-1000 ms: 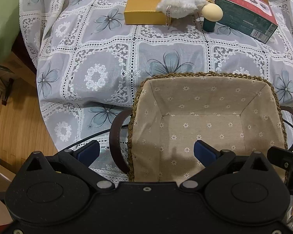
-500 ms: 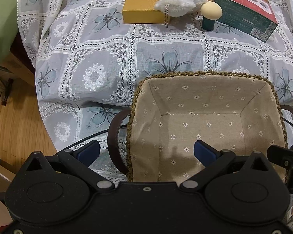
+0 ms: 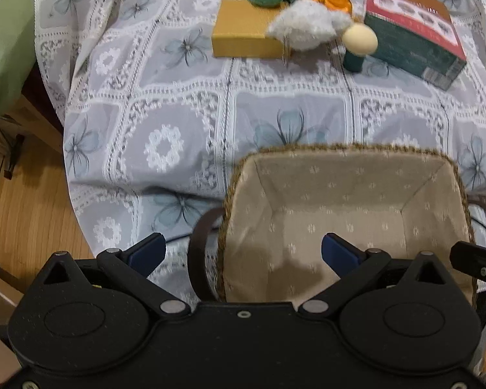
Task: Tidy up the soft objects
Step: 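Grasp the white fluffy plush with the left gripper while the right grasps the cream egg-shaped toy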
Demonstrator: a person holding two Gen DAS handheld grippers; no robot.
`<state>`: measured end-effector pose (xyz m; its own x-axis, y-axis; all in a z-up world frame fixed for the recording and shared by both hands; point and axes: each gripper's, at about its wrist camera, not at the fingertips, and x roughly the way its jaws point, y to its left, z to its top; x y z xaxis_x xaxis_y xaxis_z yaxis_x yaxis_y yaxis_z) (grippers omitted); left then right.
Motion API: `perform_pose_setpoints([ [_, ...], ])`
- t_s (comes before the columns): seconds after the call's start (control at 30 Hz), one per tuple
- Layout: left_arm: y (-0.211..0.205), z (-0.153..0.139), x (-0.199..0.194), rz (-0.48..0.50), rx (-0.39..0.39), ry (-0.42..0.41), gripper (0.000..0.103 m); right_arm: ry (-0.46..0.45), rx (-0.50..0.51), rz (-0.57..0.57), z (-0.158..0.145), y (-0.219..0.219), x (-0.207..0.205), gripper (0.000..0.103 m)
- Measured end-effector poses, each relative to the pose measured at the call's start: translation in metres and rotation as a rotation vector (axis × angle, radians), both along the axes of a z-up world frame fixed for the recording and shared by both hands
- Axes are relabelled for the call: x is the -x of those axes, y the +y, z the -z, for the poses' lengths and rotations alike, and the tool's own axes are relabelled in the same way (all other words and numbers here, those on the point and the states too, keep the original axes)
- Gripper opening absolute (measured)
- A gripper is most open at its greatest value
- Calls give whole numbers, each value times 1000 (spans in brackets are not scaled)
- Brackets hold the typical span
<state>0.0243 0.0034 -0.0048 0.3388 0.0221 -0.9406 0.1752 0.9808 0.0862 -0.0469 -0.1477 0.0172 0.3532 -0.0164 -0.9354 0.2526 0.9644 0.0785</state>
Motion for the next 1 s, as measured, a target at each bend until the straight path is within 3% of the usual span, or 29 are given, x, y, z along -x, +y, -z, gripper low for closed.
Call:
perform_pose_setpoints([
  [0.2,-2,-13,-23,-9,16,-95,99,-51,4,-7,-6,-4,-13,102],
  [0.37,-9,-25,-54,-9,55,-157,92,-88,-16,-11,-7,-6,-23,99],
  [0.67,-27,-37,-116,-50,119,-230,92,-118,-52,14,-2,-12,-40,94],
  [0.83,-41,-34,-145,-64,117,-245,92,-118,-58,24,2,-15,-48,94],
  [1.0,-53,-18,-159,-54,84,-199,92,-126,-59,26,3,-17,-51,94],
])
